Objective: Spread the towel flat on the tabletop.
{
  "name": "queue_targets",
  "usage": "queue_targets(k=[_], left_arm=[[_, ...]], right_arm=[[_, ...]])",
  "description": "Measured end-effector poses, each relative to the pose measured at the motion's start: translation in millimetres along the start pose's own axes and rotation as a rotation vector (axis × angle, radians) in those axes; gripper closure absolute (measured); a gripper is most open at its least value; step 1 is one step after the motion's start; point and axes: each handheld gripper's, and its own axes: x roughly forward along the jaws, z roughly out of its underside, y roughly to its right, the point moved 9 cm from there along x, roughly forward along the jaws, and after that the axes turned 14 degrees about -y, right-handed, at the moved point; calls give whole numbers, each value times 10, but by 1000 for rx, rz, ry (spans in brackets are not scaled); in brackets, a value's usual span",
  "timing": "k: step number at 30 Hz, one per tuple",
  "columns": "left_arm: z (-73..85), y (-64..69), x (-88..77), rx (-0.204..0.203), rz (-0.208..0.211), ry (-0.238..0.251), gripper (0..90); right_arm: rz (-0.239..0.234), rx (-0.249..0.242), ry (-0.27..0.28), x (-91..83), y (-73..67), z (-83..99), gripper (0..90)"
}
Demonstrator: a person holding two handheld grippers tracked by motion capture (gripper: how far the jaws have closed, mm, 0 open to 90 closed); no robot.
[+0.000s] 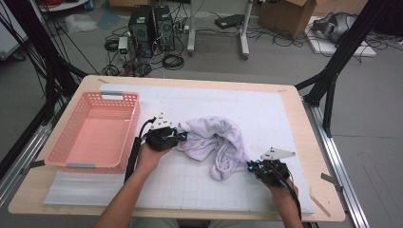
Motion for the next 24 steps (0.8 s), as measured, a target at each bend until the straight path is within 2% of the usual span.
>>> queue_targets(k=[4,8,10,12,13,14,15,19,20,22,24], left_arm=[[36,-139,-78,-18,-34,13,751],[89,-277,-153,-66,-68,23,736],[108,-334,-179,-114,-80,33,653],[105,-365,-218,-151,-70,59,566],[98,-373,-238,-161,-70,68,516],[88,-371,-256,-165,-65,75,470],[79,-354,-267,-162,-55,82,462],[83,-275,-195,-157,-24,57,437],[89,-258,-156,-158,-15,47,427],[105,-223,-65,-166,0,26,416],[126,-189,21,-165,17,-1,407]], right_arm=[[5,-13,-4,-141,-52,164,865],[3,-16,-10,-269,-101,324,865],[-4,-18,-15,-313,-129,372,865],[-10,-32,-7,-350,-160,363,846],[-14,-36,4,-372,-168,335,810],[-9,-35,23,-391,-157,283,739],[1,-28,44,-413,-131,219,670],[37,14,131,-442,58,-125,588],[32,35,140,-414,109,-220,579],[29,52,144,-310,211,-418,513],[6,63,139,-176,261,-610,485]])
